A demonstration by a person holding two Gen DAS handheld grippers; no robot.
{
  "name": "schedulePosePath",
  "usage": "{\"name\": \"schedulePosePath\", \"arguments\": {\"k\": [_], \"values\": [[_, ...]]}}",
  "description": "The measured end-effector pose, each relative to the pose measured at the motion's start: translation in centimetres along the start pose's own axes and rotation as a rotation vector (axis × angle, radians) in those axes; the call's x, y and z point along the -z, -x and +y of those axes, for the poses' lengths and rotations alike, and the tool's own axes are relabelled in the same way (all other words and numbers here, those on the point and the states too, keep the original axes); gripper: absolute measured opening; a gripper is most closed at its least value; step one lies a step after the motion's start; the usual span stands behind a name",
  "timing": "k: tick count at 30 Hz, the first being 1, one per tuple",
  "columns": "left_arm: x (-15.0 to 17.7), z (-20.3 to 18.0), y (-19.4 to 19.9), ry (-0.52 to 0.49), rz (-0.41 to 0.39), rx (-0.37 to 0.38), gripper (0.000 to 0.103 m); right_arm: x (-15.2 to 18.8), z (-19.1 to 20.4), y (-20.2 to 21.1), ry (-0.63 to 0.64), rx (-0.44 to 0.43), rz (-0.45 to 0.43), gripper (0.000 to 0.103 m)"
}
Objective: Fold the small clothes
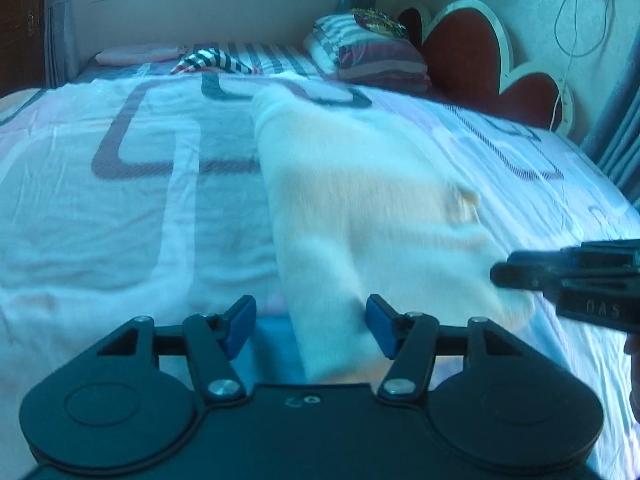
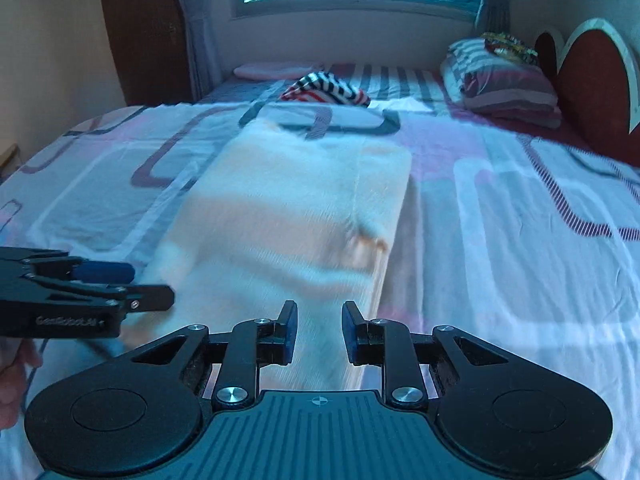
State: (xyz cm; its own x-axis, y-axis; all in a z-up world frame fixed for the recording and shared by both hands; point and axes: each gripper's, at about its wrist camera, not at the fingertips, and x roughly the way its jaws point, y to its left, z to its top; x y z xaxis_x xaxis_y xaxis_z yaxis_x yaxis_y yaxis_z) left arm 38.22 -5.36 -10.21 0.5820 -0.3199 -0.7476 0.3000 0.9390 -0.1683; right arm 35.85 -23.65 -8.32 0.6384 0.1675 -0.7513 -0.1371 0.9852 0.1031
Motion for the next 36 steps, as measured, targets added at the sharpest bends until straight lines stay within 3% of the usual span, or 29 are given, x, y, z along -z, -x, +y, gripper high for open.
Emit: {"name": "schedulePosePath", "arguments": {"k": [2, 11, 13, 14, 15, 16, 17, 20, 23, 26, 29, 30, 31, 33, 36], "values": [[0.7, -0.1, 0.1, 0.009, 0.004, -0.007, 0.061, 1.5, 0.1, -0.7, 0.004, 0.029, 0.036, 0.024], [1.3, -0.2, 0.4, -0.010, 0.009, -0.035, 0.064, 2.5, 0.0, -0.5, -0.026, 0.038, -0.003, 0.024], [1.4, -0.2, 0.5, -0.018, 0.008, -0.039, 0.069, 2.8, -0.1, -0.4, -0.027, 0.042, -0.003, 0.025], [1.5, -0.1, 0.6, -0.023, 0.014, -0.044, 0.071, 2.7, -0.3, -0.5, -0.036, 0.052, 0.012, 0.034], [1.2, 0.1, 0.9, -0.026, 0.019, -0.052, 0.079, 2.6, -0.7, -0.3, -0.058, 0.060, 0.024, 0.047], [0.9, 0.5, 1.4, -0.029, 0.006, -0.067, 0.089, 2.3, -1.1, 0.3, -0.076, 0.065, 0.021, 0.051], [0.5, 0.9, 2.0, -0.031, -0.032, -0.081, 0.092, 2.0, -1.5, 1.1, -0.085, 0.066, -0.017, 0.051], [-2.6, 2.3, 2.2, -0.039, -0.109, -0.082, 0.090, -0.1, -2.7, 2.1, -0.102, 0.065, -0.125, 0.050], [-6.6, 2.6, 0.3, -0.036, -0.121, -0.087, 0.087, -3.6, -4.0, 0.4, -0.165, 0.016, -0.167, 0.029], [-9.5, 2.6, -2.3, -0.015, -0.107, -0.068, 0.085, -6.9, -4.8, -2.4, -0.172, 0.014, -0.194, 0.020], [-10.6, 2.3, -5.3, -0.006, -0.090, -0.045, 0.084, -8.9, -5.7, -5.3, -0.185, -0.015, -0.176, 0.020], [-10.6, 2.3, -6.4, -0.006, -0.066, -0.046, 0.085, -9.1, -5.8, -6.8, -0.169, 0.001, -0.120, 0.020], [-10.3, 2.6, -8.0, 0.000, -0.011, -0.057, 0.093, -8.9, -6.0, -8.6, -0.151, 0.026, -0.040, 0.020], [-10.1, 4.1, -8.8, 0.080, 0.015, -0.044, 0.100, -8.9, -6.8, -8.5, -0.155, 0.004, -0.041, 0.022], [-10.5, 4.8, -7.0, 0.097, -0.010, -0.032, 0.091, -9.0, -8.2, -6.2, -0.196, -0.008, -0.056, 0.027]]}}
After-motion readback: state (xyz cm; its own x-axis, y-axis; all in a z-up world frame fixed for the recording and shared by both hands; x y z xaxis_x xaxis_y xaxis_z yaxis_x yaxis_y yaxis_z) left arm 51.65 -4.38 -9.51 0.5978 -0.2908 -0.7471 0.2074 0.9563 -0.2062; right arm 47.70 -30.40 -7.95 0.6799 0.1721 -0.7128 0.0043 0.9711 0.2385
